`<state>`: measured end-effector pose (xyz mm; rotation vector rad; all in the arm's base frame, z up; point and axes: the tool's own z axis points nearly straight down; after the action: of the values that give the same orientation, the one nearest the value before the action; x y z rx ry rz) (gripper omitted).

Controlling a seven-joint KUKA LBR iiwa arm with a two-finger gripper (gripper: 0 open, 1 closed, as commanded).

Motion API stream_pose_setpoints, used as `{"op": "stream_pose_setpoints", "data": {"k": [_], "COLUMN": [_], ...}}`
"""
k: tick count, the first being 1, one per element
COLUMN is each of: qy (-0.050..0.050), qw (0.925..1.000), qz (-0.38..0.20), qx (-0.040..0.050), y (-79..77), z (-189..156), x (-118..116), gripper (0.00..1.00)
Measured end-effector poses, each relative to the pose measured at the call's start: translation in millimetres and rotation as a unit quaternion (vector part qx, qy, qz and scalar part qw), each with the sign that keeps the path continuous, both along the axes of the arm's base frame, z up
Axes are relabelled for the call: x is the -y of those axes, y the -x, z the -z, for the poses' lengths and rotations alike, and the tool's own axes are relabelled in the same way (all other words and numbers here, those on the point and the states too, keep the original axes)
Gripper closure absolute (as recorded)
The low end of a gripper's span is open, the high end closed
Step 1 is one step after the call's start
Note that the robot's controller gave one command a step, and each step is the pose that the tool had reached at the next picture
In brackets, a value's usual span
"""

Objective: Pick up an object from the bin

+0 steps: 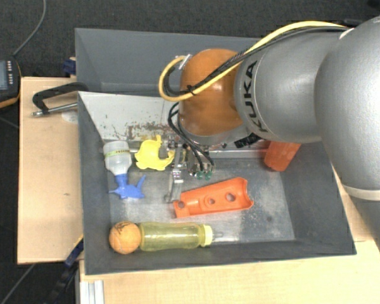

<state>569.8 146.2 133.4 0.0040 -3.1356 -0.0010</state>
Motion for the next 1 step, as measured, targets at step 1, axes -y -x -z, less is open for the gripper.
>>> {"op": "stream_pose_setpoints", "data": {"k": [1], "qy": [-0.001], "qw": [1.0000], "qz": [0.001], "qx": [0.0035], "y": [-1.4], "z": [-4.9], "x": [0.6], "gripper": [0.00]}}
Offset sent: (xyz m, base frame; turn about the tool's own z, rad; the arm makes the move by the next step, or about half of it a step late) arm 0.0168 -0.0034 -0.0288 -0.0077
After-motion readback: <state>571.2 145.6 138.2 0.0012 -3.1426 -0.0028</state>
